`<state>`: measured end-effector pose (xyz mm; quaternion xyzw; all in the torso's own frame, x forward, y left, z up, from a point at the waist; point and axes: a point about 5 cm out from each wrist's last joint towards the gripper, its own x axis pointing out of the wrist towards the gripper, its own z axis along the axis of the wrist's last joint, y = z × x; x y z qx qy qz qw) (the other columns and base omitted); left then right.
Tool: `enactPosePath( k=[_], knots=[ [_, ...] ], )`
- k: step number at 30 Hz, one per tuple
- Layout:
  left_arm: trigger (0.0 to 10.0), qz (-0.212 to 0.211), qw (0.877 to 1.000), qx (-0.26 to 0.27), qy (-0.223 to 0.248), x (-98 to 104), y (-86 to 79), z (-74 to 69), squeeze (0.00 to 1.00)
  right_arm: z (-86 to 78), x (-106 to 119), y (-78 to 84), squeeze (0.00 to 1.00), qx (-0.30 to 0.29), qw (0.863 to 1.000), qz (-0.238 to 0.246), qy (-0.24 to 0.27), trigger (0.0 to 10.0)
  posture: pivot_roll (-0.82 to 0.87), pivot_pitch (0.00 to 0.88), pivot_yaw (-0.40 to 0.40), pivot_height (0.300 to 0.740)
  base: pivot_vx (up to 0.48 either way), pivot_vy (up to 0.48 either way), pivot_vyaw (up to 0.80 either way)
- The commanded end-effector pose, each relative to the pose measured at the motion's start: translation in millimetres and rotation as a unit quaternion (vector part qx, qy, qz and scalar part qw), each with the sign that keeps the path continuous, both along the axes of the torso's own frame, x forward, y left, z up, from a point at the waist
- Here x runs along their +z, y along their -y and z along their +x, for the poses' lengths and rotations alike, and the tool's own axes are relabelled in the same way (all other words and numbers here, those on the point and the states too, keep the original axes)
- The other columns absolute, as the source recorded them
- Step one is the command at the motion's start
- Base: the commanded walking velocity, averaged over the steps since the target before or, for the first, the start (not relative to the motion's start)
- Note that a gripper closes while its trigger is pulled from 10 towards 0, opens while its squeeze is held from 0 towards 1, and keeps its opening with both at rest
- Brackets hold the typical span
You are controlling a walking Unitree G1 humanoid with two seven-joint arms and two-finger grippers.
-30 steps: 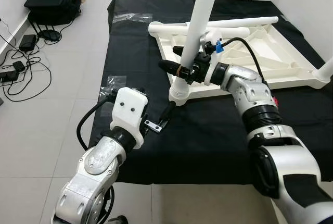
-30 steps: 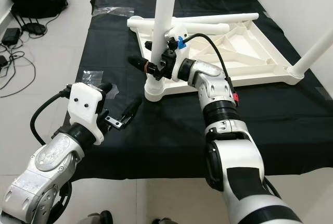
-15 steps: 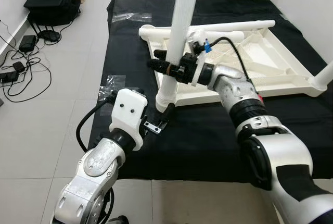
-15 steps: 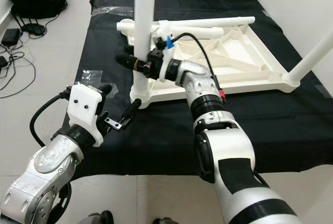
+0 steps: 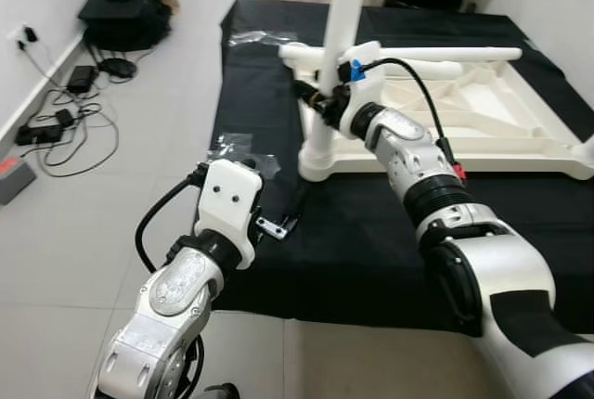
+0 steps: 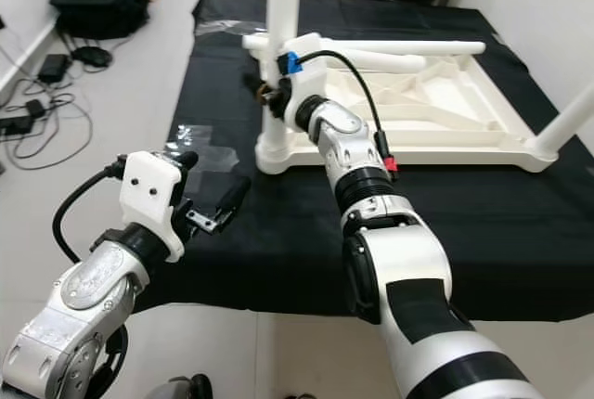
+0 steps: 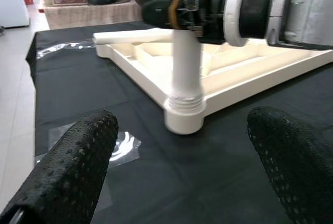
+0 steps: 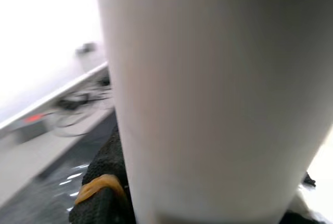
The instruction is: Building children table
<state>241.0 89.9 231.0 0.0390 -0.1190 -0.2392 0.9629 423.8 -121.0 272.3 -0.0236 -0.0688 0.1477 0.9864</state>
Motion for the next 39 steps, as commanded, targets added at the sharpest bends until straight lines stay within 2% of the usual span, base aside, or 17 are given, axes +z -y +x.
enactPosePath(
  k=[1,3,9,10,12,13,18,19,22,24,25,26,29,32,33,35,39],
  knots=[
    [10.0,0.001,1.0,-0.002,0.008,1,0.6,-1.7,0.0,0.3,-29,27.3,0.0,-0.101,0.993,-0.027,-0.058,0.0,0.08,0.169,-0.112,0.74,0.0,0.0,0.0],
    [10.0,0.001,1.0,0.0,0.01,2,0.7,-0.5,0.0,-8.0,-38,32.8,0.0,-0.215,0.976,0.021,-0.039,0.0,0.08,0.17,-0.111,0.74,0.0,0.0,0.0],
    [10.0,-0.001,1.0,0.001,0.012,2,1.4,-0.3,0.0,-17.7,-33,-1.8,0.0,-0.218,0.974,0.058,-0.007,0.0,0.08,0.169,-0.116,0.74,0.0,0.0,0.0],
    [10.0,-0.001,1.0,0.001,0.011,2,1.2,-0.3,0.0,-17.0,-31,-9.0,0.0,-0.197,0.979,0.057,-0.003,4.4,0.08,0.169,-0.116,0.74,0.0,0.0,0.0],
    [10.0,-0.001,1.0,0.002,0.011,2,1.0,-0.2,0.0,-16.5,-30,-13.6,0.0,-0.183,0.981,0.056,-0.001,4.4,0.08,0.171,-0.119,0.74,0.0,0.0,0.0],
    [10.0,-0.001,1.0,0.002,0.011,2,0.9,-0.1,0.0,-16.5,-29,-16.6,0.0,-0.182,0.982,0.055,0.0,10.0,0.08,0.171,-0.119,0.74,0.0,0.0,0.0],
    [10.0,0.0,1.0,0.0,0.01,2,1.5,0.1,0.0,-16.2,-18,-36.2,0.0,-0.08,0.995,0.059,0.018,10.0,0.07,0.173,-0.118,0.74,0.0,0.0,0.0],
    [10.0,-0.001,1.0,-0.001,0.01,2,2.2,0.1,0.0,-15.3,-18,-37.6,1.0,-0.052,0.997,0.064,0.011,10.0,0.08,0.174,-0.121,0.74,0.0,0.0,0.0],
    [10.0,0.0,1.0,-0.002,0.011,2,2.6,0.3,0.0,-16.8,-4,-38.2,1.0,0.057,0.996,0.064,0.018,10.0,0.08,0.175,-0.121,0.74,0.0,0.0,0.0],
    [10.0,0.0,1.0,-0.002,0.012,3,2.4,0.3,0.0,-18.8,4,-36.5,1.0,0.076,0.995,0.053,0.036,10.0,0.08,0.175,-0.121,0.74,0.0,0.0,0.0],
    [10.0,0.0,1.0,0.0,0.012,3,1.6,0.3,0.0,-24.2,9,-41.3,0.0,0.155,0.986,0.051,0.031,10.0,0.08,0.176,-0.12,0.74,0.0,0.0,0.0],
    [10.0,0.0,1.0,0.0,0.012,3,1.6,0.3,0.0,-24.2,9,-41.3,0.0,0.155,0.986,0.051,0.031,10.0,0.08,0.176,-0.12,0.74,0.0,0.0,0.0],
    [10.0,0.003,1.0,0.0,0.012,3,0.9,0.4,0.0,-35.2,11,-45.2,0.0,0.278,0.96,0.01,0.028,10.0,0.08,0.178,-0.12,0.74,0.0,0.0,0.0],
    [10.0,0.001,1.0,-0.001,0.012,3,1.0,0.6,0.0,-47.9,13,-35.7,0.0,0.419,0.907,-0.028,0.035,10.0,0.09,0.179,-0.121,0.74,0.0,0.0,0.0],
    [10.0,0.001,1.0,-0.001,0.012,3,1.0,0.6,0.0,-47.9,13,-35.7,0.0,0.419,0.907,-0.028,0.035,10.0,0.09,0.179,-0.121,0.74,0.0,0.0,0.0],
    [10.0,0.0,1.0,-0.002,0.012,3,1.2,0.3,0.0,-50.4,13,-31.8,0.0,0.468,0.882,-0.036,0.038,10.0,0.09,0.18,-0.121,0.74,0.0,0.0,0.0],
    [10.0,0.0,1.0,-0.012,0.007,2,3.5,-2.6,0.0,-44.7,12,-33.1,0.0,0.476,0.878,-0.035,0.027,10.0,0.09,0.183,-0.121,0.74,0.0,0.0,0.0]
  ],
)
